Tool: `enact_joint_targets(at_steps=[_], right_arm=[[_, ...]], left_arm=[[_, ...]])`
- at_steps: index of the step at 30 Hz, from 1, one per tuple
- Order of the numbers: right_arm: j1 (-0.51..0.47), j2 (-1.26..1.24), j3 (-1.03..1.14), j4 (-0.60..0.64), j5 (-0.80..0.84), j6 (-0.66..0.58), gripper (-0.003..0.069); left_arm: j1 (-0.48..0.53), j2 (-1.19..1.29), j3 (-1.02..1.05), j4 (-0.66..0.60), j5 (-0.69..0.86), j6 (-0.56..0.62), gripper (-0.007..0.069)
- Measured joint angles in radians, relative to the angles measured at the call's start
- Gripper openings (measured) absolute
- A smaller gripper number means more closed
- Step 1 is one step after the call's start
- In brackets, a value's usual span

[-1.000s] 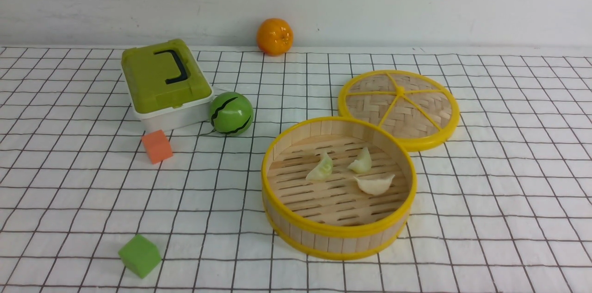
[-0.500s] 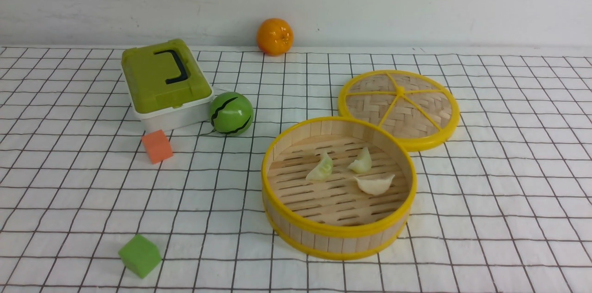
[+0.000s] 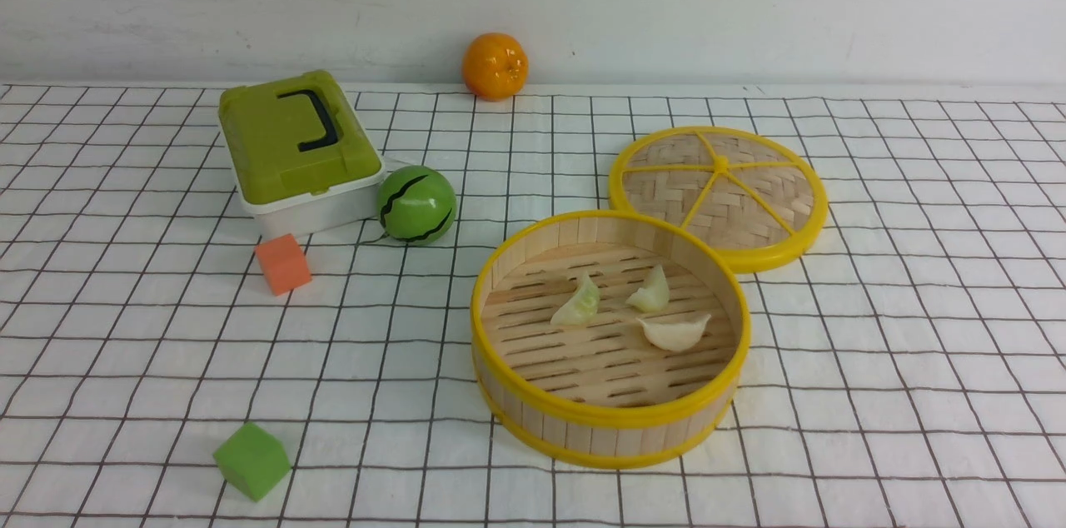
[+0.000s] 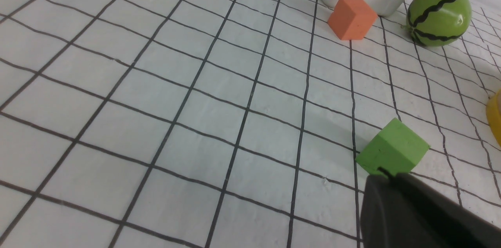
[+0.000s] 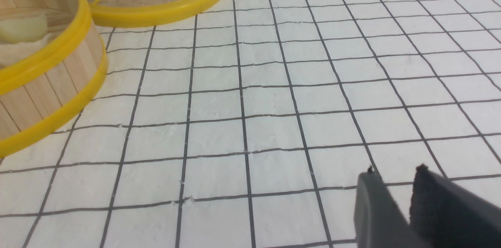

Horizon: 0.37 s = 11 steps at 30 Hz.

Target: Put the dumplings into the steamer on the table with the white tablecloth.

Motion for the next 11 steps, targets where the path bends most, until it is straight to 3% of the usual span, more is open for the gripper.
enact_joint_targets(at_steps=[11], right_arm=[[0.0, 0.0, 0.0, 0.0, 0.0, 0.0, 0.0166]], left_arm=[[0.0, 0.0, 0.0, 0.0, 0.0, 0.0, 0.0019]])
